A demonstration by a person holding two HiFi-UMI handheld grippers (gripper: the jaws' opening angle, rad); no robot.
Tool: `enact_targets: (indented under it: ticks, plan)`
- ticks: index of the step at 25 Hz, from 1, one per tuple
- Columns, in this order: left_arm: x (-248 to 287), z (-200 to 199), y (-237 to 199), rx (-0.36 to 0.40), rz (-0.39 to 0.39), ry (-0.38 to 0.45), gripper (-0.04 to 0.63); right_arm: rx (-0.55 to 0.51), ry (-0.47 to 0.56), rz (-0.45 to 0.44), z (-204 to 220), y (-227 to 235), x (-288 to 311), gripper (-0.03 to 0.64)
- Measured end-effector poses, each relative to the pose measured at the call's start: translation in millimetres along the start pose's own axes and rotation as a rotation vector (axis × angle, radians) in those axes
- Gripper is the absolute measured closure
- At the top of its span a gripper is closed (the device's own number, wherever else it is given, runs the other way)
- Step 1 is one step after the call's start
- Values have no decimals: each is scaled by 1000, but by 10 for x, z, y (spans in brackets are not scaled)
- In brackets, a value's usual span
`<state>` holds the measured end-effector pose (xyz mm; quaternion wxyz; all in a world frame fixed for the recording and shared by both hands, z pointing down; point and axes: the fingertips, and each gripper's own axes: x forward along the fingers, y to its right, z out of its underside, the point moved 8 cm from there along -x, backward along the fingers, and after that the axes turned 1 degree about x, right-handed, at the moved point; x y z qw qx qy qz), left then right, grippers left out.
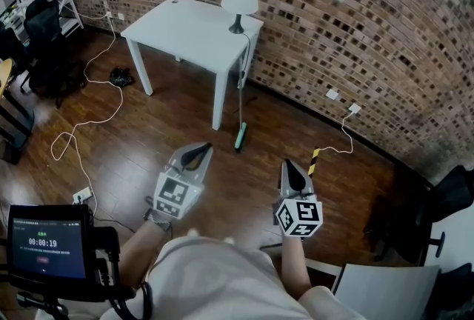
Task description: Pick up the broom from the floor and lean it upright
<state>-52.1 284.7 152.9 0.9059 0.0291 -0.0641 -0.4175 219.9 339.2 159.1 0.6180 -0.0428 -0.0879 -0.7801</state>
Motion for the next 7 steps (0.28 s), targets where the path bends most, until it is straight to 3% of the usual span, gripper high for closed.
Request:
enact_targets:
  ticks: [7]
  plan:
    - [20, 88, -12, -9, 8, -7, 592, -3, -6, 7, 51, -10, 54, 607]
